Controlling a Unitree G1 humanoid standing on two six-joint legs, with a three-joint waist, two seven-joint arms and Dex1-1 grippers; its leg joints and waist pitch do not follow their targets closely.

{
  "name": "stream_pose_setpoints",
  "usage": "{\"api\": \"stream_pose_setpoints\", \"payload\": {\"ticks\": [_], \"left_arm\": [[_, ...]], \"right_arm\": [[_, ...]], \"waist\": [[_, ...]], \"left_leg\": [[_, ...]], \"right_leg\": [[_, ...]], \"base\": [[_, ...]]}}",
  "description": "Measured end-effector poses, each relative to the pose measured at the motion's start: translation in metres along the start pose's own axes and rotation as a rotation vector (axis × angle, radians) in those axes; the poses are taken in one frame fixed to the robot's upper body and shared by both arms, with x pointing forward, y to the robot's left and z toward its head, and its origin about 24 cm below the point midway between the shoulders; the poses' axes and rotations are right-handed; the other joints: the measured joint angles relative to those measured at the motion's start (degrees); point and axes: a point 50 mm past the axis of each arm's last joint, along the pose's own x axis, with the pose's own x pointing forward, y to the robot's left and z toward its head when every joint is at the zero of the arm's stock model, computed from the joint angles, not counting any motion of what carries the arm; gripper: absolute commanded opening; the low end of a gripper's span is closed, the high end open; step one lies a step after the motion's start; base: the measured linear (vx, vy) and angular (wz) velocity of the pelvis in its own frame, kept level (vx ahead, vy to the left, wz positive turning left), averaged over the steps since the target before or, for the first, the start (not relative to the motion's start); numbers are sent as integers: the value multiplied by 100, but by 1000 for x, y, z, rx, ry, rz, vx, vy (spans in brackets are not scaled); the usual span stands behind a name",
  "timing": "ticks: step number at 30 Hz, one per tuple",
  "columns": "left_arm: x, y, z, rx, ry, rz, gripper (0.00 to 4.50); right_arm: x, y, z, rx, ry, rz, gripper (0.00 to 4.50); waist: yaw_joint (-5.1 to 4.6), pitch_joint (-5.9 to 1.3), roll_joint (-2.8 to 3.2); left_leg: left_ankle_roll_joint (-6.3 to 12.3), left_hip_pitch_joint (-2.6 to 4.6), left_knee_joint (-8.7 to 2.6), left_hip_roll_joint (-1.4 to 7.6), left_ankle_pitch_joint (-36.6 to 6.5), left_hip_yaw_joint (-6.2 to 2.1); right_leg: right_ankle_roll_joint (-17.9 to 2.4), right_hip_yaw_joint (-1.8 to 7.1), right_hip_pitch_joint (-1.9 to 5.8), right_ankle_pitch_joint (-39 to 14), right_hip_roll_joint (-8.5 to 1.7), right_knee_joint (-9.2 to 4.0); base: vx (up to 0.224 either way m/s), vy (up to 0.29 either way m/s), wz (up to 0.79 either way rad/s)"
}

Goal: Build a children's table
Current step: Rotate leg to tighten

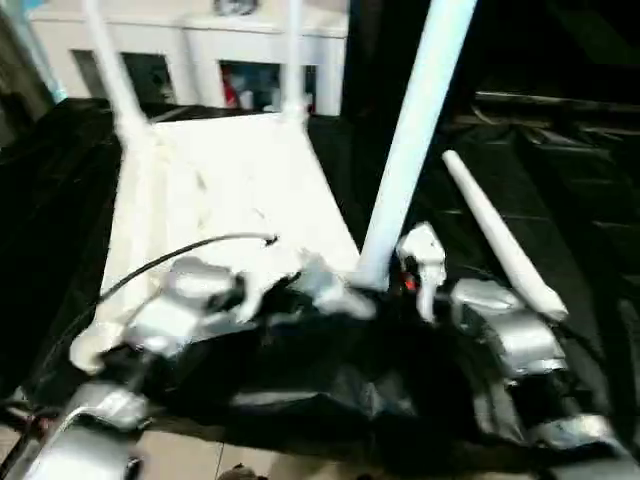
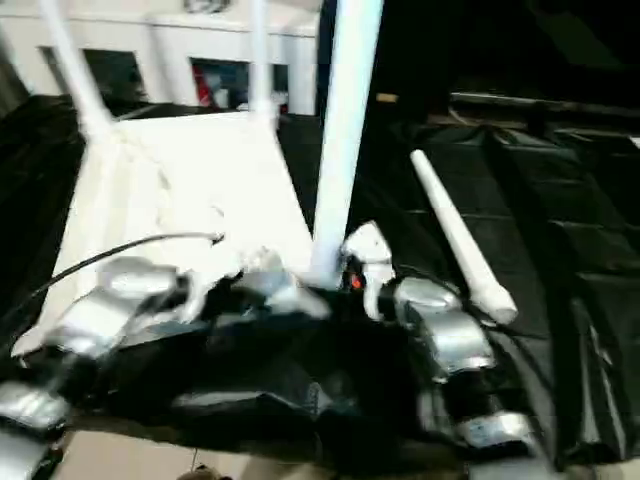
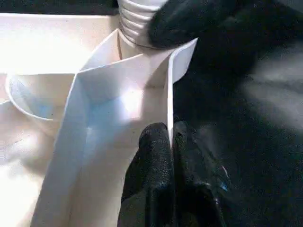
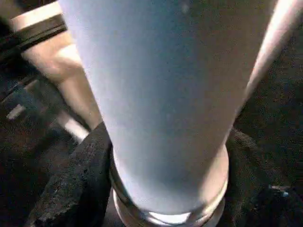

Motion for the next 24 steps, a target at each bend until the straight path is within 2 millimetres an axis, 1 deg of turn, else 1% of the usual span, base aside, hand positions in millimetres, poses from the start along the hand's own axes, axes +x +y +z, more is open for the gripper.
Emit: {"api": "stream_pose_setpoints", "payload": {"ticks": [4,8,9,10,11,16,18,20,24], "left_arm": [[26,4,15,-93,-4,137,0],[38,4,23,-124,-12,200,0],[38,4,23,-121,-13,204,0],[38,4,24,-115,-14,206,0],[38,4,25,-113,-15,206,0],[35,5,22,-99,-14,208,0],[33,6,20,-90,-15,202,0],[28,6,17,-74,-16,188,0],[19,5,12,-37,-18,133,0]], "right_arm": [[17,-10,7,77,-24,-254,277],[27,-12,11,78,-40,-372,277],[28,-12,12,80,-44,-377,277],[28,-13,12,84,-52,-380,332],[28,-13,12,85,-55,-381,332],[30,-9,12,102,-62,-351,383],[31,-8,13,96,-63,-323,387],[27,-9,12,52,-49,-261,387],[15,-11,9,-49,-11,-129,387]], "waist": [[-74,-1,0],[-72,-9,13],[-73,-11,16],[-67,-11,16],[-63,-11,17],[-99,-10,17],[-116,-10,17],[-130,-9,20],[-106,-7,31]], "left_leg": [[0,-4,5,-2,0,0],[0,-7,2,-1,0,-1],[0,-11,-3,-1,0,-1],[1,-14,-8,-2,-1,-1],[1,-14,-12,-2,-2,-1],[1,-12,-16,-1,0,0],[1,-13,-16,-1,0,0],[0,-13,-16,-1,0,0],[1,-15,-18,-1,-1,0]], "right_leg": [[-1,1,1,1,0,-2],[-1,0,1,1,0,0],[1,0,1,-1,0,-1],[-17,0,-2,10,0,-2],[-20,0,-3,10,0,-3],[-16,0,-3,7,1,-2],[2,0,-3,-3,1,-2],[3,0,-4,-4,1,-2],[-1,0,-6,-3,1,-2]], "base": [[0,0,0],[0,0,0],[0,0,0],[0,0,0],[0,0,0],[0,0,0],[0,0,0],[0,0,0],[0,0,0]]}}
